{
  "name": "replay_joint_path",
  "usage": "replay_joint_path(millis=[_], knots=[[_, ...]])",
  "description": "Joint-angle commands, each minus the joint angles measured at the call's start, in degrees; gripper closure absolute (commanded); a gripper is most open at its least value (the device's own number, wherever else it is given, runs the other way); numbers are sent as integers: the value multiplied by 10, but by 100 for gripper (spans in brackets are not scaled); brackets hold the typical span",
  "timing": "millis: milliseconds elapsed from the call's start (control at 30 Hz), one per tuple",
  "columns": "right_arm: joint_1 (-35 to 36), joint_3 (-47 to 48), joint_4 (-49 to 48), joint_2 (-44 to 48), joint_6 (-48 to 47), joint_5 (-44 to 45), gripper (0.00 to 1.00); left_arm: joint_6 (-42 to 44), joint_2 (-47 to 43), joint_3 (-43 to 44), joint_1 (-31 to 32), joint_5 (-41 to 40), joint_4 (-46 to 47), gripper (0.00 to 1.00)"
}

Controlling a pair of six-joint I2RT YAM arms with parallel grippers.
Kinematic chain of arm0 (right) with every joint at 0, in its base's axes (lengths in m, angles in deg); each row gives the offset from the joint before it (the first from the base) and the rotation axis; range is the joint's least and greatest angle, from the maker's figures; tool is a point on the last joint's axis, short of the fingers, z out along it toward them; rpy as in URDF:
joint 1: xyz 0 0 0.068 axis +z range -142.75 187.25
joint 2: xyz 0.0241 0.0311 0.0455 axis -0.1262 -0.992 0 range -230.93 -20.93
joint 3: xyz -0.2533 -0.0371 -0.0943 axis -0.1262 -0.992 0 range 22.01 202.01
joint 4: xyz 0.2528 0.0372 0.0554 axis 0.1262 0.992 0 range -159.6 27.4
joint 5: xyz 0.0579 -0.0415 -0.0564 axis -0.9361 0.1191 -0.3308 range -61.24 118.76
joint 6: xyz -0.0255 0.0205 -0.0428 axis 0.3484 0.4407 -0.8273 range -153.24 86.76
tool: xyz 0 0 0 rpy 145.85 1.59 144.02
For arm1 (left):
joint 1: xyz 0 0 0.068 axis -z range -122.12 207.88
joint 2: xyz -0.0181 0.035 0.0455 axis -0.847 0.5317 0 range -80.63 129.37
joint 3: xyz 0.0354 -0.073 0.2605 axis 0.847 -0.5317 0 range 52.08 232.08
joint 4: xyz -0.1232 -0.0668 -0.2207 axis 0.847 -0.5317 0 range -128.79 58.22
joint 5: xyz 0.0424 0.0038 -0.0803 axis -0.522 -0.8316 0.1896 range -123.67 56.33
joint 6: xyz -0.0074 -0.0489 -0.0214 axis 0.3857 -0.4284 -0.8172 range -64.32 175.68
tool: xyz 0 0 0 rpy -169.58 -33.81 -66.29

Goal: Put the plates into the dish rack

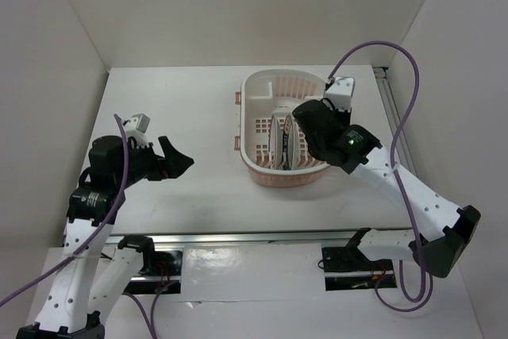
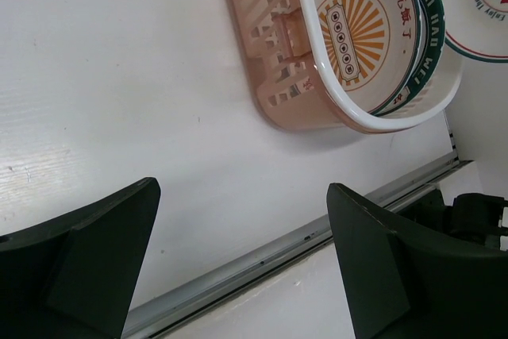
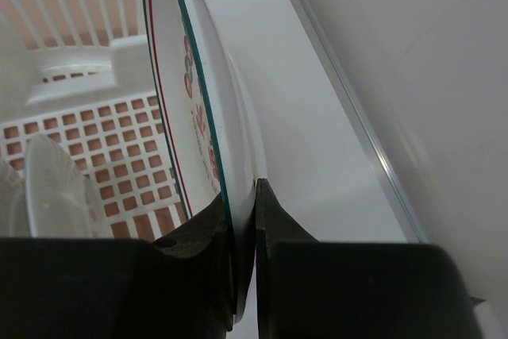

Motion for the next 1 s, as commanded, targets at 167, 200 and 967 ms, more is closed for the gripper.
replay_joint_path(millis=[167,200,967], knots=[[-76,-57,-123,4,-45,-83,100,16,-19,-7,8,-5,17,0],[-81,-63,-132,9,-45,-90,100,16,-19,-7,8,-5,17,0],[-93,-114,-175,-23,-31,-169,100,10,-24,-12,8,-11,28,0]])
